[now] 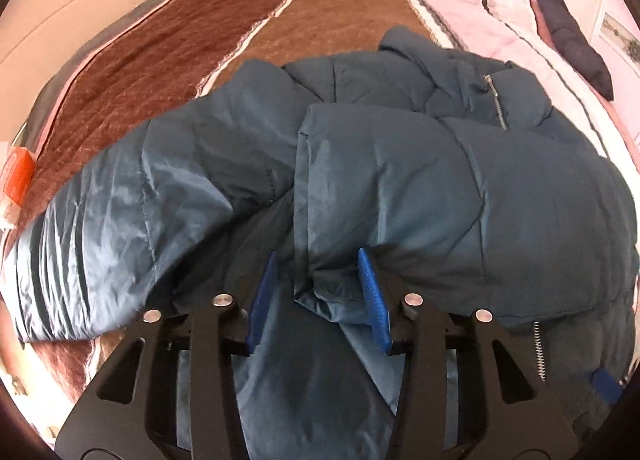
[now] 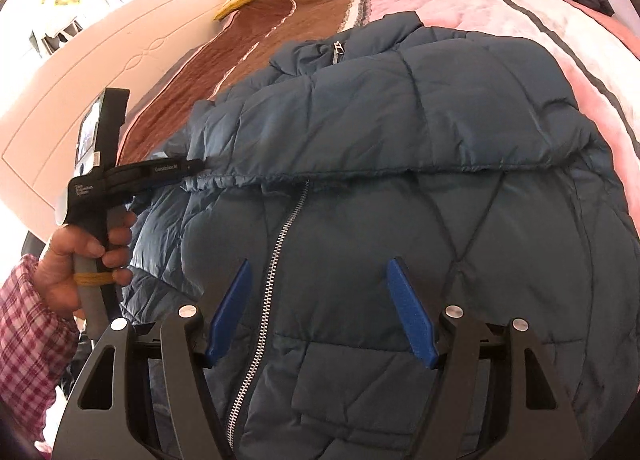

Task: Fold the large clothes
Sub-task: 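Grasp the sleeve nearest the left gripper and fold it across the jacket body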

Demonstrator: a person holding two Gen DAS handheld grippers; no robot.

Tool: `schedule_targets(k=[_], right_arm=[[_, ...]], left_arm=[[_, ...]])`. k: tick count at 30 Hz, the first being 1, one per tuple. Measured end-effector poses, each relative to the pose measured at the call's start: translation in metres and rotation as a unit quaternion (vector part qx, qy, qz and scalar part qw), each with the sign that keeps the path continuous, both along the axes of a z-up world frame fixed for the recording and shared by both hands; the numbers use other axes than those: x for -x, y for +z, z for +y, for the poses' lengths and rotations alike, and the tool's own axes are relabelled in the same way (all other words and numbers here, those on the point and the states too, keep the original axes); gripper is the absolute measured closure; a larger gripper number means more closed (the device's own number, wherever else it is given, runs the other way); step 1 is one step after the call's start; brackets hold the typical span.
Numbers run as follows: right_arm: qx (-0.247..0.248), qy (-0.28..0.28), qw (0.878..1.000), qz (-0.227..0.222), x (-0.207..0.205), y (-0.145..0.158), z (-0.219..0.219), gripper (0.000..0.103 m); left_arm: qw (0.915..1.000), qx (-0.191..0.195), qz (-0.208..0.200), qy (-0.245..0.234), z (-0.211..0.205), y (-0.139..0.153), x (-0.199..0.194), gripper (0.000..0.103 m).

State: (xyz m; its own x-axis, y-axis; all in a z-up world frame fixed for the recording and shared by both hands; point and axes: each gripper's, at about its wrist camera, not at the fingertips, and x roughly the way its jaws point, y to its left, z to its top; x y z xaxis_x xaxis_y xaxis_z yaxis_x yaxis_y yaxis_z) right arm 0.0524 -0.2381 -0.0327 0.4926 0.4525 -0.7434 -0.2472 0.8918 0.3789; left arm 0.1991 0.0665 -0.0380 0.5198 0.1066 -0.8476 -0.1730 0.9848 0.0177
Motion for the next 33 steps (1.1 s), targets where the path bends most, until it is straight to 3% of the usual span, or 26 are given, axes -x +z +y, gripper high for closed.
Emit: schedule_targets(k=[4, 8, 16, 20, 24, 27, 29, 33], right_arm=[[0.003, 0.001, 1.0, -0.004, 0.003, 0.0, 0.001, 0.034], [0.008, 0.005, 1.0, -0.008, 0.005, 0.001, 0.004, 0.034], [0.024, 0.014, 1.0, -0.01, 0.012, 0.001, 0.011, 0.034], [0.03, 0.016, 0.999, -0.01, 0.014, 0.001, 0.012, 0.034], [0.038, 0.02, 0.999, -0.009, 0.015, 0.0, 0.016, 0.034], [0.044, 0.023, 0.999, -0.008, 0.015, -0.001, 0.02, 0.034], [0.047, 0.025, 0.999, -0.006, 0.014, -0.002, 0.022, 0.034], [0.051, 0.026, 0.998, 0.001, 0.012, -0.005, 0.026, 0.034]], left_arm=[[0.9989, 0.042, -0.018, 0.005, 0.015, 0.015, 0.022, 0.039], [0.9955, 0.083, -0.035, 0.03, 0.045, 0.026, 0.052, 0.038], [0.9804, 0.125, -0.038, 0.147, 0.142, 0.021, 0.119, 0.036], [0.9627, 0.154, -0.045, 0.218, 0.197, 0.008, 0.151, 0.036], [0.9357, 0.205, -0.057, 0.282, 0.248, -0.011, 0.172, 0.036], [0.9086, 0.249, -0.065, 0.329, 0.277, -0.029, 0.182, 0.036], [0.8958, 0.269, -0.066, 0.348, 0.288, -0.04, 0.185, 0.036], [0.887, 0.279, -0.069, 0.362, 0.298, -0.056, 0.179, 0.036]])
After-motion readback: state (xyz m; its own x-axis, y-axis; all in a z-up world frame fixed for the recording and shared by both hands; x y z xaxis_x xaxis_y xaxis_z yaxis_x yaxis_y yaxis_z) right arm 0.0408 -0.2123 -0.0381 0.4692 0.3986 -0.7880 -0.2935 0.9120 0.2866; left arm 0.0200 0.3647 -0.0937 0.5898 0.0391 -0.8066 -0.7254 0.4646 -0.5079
